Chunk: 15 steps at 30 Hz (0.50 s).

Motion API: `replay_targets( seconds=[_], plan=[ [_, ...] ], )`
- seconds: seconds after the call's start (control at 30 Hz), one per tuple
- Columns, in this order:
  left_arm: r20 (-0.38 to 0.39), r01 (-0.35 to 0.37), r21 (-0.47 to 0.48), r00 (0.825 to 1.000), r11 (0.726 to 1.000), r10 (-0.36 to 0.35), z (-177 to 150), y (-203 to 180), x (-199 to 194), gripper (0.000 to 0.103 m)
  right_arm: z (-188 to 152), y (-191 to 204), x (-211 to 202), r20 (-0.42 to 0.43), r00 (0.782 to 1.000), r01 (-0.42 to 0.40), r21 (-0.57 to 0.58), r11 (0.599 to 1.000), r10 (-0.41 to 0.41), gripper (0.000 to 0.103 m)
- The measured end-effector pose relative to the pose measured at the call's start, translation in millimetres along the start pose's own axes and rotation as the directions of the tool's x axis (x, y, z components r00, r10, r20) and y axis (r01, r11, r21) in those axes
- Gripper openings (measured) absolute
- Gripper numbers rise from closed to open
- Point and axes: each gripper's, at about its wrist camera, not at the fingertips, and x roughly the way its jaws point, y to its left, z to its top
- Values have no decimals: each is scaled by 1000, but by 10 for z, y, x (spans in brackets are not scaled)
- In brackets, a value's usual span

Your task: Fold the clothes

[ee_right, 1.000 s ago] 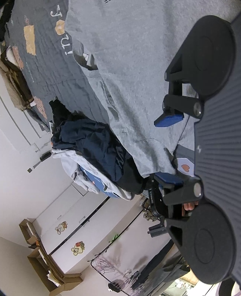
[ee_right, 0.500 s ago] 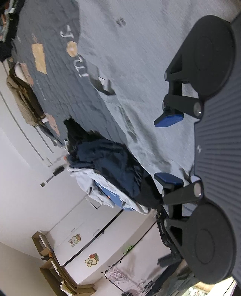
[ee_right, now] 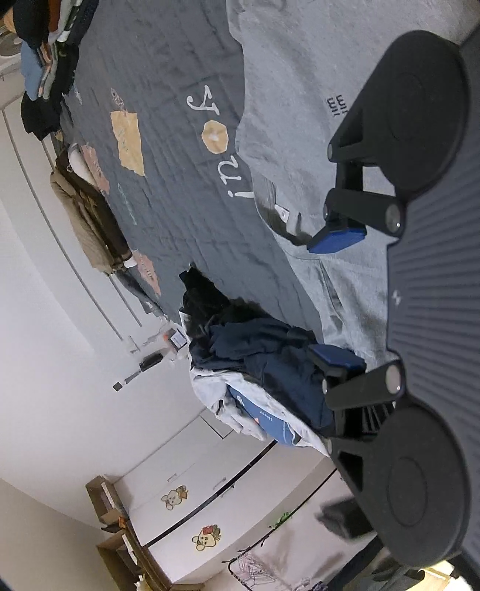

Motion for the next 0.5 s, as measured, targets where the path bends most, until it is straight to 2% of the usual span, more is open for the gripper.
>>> replay_targets(
  seconds=[0.07,0.17,0.5],
  plan=[
    [-45,27,72,999,997,-23,55,-64,249,25,20,-53,-10,5,1000,-13,15,1000,13,54],
    [-83,52,127,996,991,-42,65,-85,455,26,63,-121,13,-8,999,-42,23,999,42,54],
    [-208,110,235,976,966,-60,81,-50,1003,29,65,-271,-39,-12,999,-41,11,999,41,54]
  ],
)
